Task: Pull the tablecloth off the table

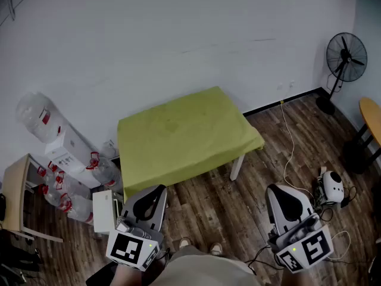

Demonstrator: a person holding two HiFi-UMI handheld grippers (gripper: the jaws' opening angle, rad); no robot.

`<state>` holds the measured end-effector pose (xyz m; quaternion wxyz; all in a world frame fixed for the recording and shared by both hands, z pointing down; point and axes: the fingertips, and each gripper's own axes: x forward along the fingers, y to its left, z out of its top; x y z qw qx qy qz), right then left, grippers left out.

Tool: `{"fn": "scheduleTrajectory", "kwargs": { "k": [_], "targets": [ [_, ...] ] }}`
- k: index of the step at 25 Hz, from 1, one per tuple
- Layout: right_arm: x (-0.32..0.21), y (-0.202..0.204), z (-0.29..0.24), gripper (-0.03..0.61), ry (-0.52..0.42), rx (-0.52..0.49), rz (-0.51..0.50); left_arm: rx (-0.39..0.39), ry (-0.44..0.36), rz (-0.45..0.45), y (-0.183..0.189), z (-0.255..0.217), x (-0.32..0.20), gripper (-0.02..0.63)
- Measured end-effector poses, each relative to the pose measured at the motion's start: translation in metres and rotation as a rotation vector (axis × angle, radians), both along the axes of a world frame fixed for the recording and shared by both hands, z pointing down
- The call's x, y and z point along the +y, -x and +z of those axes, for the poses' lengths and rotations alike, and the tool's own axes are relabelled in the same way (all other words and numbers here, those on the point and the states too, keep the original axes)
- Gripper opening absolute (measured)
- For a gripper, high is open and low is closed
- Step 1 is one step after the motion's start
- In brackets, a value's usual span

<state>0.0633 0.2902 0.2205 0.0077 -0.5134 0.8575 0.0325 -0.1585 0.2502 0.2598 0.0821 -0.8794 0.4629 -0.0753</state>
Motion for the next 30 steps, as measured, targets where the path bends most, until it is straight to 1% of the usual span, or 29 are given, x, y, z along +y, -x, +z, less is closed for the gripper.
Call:
{"fn": "scheduleTrajectory", "kwargs": {
  "k": [4,10,15,19,20,21,22,23,24,26,28,30],
  "targets": [
    [-0.004,-0.006,0.002,0.029,0.005,-0.014,-0.001,0.01,0.012,-0.012,-0.002,0.002,-0.003,0.021],
    [-0.011,-0.012,0.013,0.029,0.03,0.002,-0.009,0.03,0.039,-0.019,-0.008,0.01,-0.012,0.021],
    [-0.013,-0.016,0.016,0.029,0.03,-0.033,-0.018,0.061,0.069,-0.018,-0.013,0.017,-0.017,0.021],
    [-0.015,-0.023,0.017,0.034,0.03,-0.054,-0.018,0.082,0.079,-0.015,-0.017,0.019,-0.023,0.023],
    [-0.017,-0.024,0.019,0.077,0.037,-0.054,-0.012,0.084,0.079,-0.016,-0.018,0.019,-0.024,0.025],
    [-0.019,-0.026,0.021,0.165,0.045,-0.053,-0.009,0.08,0.078,-0.015,-0.019,0.02,-0.025,0.035],
    [-0.02,-0.028,0.023,0.223,0.053,-0.054,-0.006,0.07,0.076,-0.01,-0.022,0.02,-0.025,0.094],
    [-0.02,-0.029,0.025,0.237,0.059,-0.059,-0.005,0.053,0.071,-0.001,-0.025,0.021,-0.025,0.175],
    [-0.02,-0.031,0.027,0.242,0.063,-0.065,-0.007,0.033,0.062,0.008,-0.029,0.02,-0.024,0.189],
    [-0.018,-0.033,0.033,0.246,0.077,-0.072,-0.013,0.002,0.041,0.016,-0.036,0.02,-0.022,0.19],
    [-0.018,-0.033,0.041,0.25,0.094,-0.064,-0.014,-0.005,0.032,0.009,-0.039,0.021,-0.021,0.205],
    [-0.02,-0.032,0.046,0.25,0.107,-0.059,-0.017,-0.001,0.044,0.0,-0.036,0.025,-0.022,0.213]
  ]
}}
